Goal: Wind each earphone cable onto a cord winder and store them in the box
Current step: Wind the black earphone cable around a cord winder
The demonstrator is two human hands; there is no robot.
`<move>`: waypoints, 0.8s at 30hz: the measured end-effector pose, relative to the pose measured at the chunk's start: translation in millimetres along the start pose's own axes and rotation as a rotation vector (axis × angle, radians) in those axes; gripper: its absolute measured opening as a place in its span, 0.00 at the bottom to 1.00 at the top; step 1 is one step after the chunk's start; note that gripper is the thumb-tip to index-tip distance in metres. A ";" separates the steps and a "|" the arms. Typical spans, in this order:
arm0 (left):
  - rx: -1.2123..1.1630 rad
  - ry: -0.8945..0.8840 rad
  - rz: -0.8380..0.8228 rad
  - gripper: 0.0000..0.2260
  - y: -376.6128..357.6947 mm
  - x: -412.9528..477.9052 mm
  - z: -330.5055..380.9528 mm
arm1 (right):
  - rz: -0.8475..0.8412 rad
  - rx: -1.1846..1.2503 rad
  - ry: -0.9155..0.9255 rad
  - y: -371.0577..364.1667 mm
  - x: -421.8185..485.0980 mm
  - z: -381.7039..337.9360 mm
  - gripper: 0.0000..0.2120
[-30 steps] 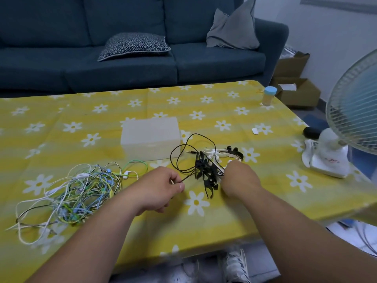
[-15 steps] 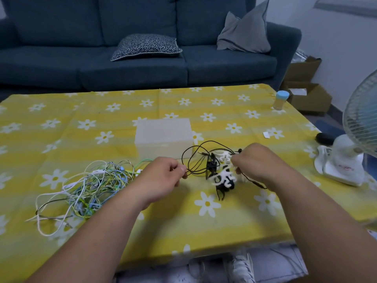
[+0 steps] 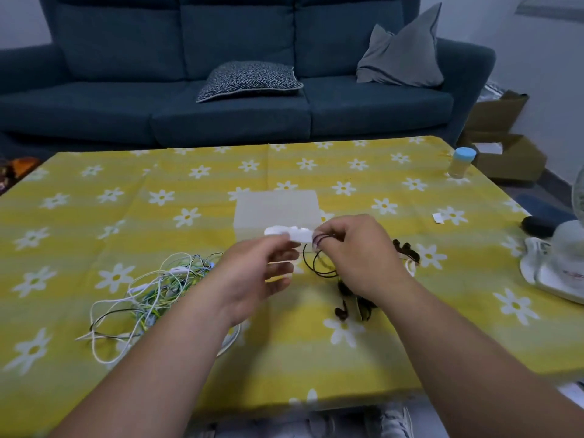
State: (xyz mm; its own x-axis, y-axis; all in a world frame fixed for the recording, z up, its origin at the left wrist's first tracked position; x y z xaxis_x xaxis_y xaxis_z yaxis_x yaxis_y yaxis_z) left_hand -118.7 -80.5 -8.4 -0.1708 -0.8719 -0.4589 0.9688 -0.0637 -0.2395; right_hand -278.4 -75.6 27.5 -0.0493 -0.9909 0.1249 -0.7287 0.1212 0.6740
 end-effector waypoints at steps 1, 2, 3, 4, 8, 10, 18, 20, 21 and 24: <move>-0.082 0.042 -0.012 0.15 1.5 0.0 1.1 | -0.020 -0.050 0.026 -4.9 -2.0 -3.3 0.06; -0.123 0.073 -0.017 0.18 2.4 -0.5 1.4 | -0.039 -0.099 0.049 -8.6 -4.7 -6.8 0.05; -0.141 0.089 -0.012 0.18 2.9 -0.6 0.4 | -0.058 -0.141 0.071 -12.5 -7.1 -9.6 0.05; -0.157 0.088 0.005 0.16 2.5 -0.6 -0.8 | -0.077 -0.168 0.093 -15.0 -9.7 -12.5 0.05; -0.148 -0.029 0.164 0.09 8.4 -0.1 0.3 | -0.169 -0.177 0.086 -20.3 -14.0 -15.8 0.04; -0.117 -0.118 0.222 0.06 16.8 1.5 4.8 | -0.205 -0.165 0.050 -18.2 -13.8 -14.0 0.04; -0.145 -0.224 -0.003 0.04 9.9 -7.7 12.2 | -0.265 0.296 0.013 -11.0 -18.0 -23.1 0.08; -0.138 -0.237 -0.037 0.08 6.5 -9.4 12.8 | -0.236 0.370 0.032 -6.5 -17.0 -24.8 0.07; -0.127 -0.243 -0.053 0.10 4.8 -10.0 12.9 | -0.214 0.400 0.038 -4.6 -16.5 -24.9 0.07; -0.079 -0.259 -0.111 0.11 0.1 -12.1 13.2 | -0.138 0.465 0.047 -0.8 -14.0 -24.9 0.06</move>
State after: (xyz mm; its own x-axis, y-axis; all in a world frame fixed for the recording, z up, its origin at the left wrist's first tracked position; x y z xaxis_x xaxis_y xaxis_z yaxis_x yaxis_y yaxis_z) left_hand -114.2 -76.4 8.4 -0.2135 -0.9572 -0.1954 0.9281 -0.1362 -0.3466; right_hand -260.1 -60.3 43.4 0.0924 -0.9909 0.0974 -0.9547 -0.0604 0.2914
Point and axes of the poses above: each hand's wrist, its own x-axis towards the middle knuckle, its own y-axis out of the back of the hand, z = x × y, the point moved 4 cm from there along x, towards the middle knuckle, and after that the axes turned 3 degrees about -x, right-handed, at the moved point
